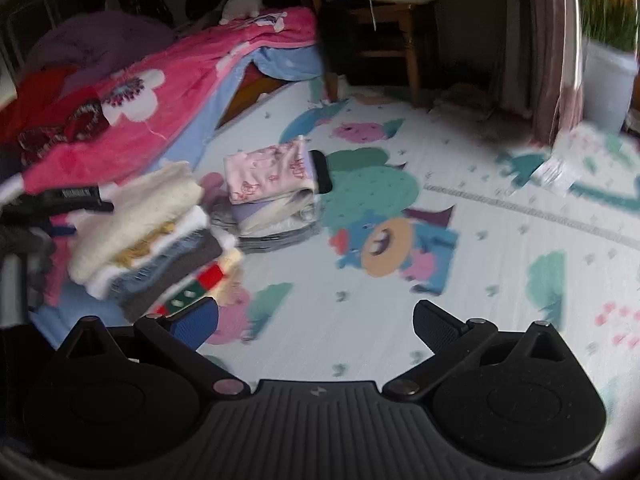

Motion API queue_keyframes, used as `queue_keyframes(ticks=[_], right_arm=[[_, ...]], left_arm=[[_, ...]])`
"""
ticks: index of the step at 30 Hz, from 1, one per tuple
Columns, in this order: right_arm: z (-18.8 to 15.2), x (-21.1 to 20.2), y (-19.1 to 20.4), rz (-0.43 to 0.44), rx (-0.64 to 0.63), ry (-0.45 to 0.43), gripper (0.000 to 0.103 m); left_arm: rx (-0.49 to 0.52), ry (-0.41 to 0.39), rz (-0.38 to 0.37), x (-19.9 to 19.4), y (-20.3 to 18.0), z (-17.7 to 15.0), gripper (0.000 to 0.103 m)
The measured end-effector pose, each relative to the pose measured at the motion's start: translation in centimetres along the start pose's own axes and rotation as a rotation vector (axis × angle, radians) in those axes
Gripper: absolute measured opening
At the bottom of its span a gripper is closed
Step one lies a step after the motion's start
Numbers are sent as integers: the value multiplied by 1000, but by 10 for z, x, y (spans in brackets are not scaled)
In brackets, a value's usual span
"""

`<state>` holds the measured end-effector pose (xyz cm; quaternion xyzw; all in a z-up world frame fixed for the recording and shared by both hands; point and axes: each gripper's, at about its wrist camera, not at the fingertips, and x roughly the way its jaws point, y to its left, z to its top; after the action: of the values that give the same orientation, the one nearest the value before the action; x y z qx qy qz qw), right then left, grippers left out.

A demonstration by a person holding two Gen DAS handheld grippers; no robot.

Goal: Fold clothes
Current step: 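Reach the left tool to the clothes pile and grasp the cream jacket, then lift the cream jacket with the left tool and carry it onto the mat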

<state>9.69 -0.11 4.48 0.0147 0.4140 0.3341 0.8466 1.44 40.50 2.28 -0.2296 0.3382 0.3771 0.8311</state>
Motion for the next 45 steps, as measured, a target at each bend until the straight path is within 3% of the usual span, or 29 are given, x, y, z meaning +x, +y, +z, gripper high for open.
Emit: queue_keyframes(ticks=[5, 8, 11, 14, 16, 18, 19, 21, 22, 26, 32, 37, 40, 42, 45], right_arm=[[-1, 10, 6, 38, 23, 53, 103], [-1, 14, 13, 47, 4, 68, 103], [1, 17, 14, 53, 7, 81, 103], [7, 13, 6, 60, 46, 69, 103], [12, 9, 0, 64, 69, 56, 103], [15, 5, -7, 59, 90, 41, 103], [16, 3, -11, 56, 101, 36, 103], [16, 0, -18, 51, 124, 29, 103], [15, -2, -22, 45, 138, 25, 103], [15, -12, -37, 47, 196, 8, 103], [20, -33, -55, 56, 246, -40, 103], [27, -56, -78, 62, 293, -89, 103], [32, -71, -96, 66, 305, -105, 103], [32, -83, -109, 45, 307, -124, 103], [30, -102, -131, 26, 324, -153, 103]], left_arm=[[-164, -28, 76, 9, 66, 9, 85], [-253, -20, 67, 13, 100, 5, 78], [-249, 3, 38, 16, 112, -3, 75], [-189, 28, 40, 20, 109, -6, 74], [-150, 40, 30, 26, 104, -7, 69], [-104, 76, 22, 42, 100, -6, 48], [-82, 91, 21, 49, 98, -5, 43], [-82, 82, 16, 48, 100, -2, 17], [-90, 70, -1, 44, 101, 1, 13], [-46, -31, -73, 18, 91, 11, 6], [58, -275, -282, -54, 43, 28, 5], [335, -522, -423, -135, -39, 16, 5], [396, -640, -581, -188, -69, 4, 5], [463, -687, -623, -208, -86, -6, 4], [541, -639, -662, -214, -116, -26, 5]])
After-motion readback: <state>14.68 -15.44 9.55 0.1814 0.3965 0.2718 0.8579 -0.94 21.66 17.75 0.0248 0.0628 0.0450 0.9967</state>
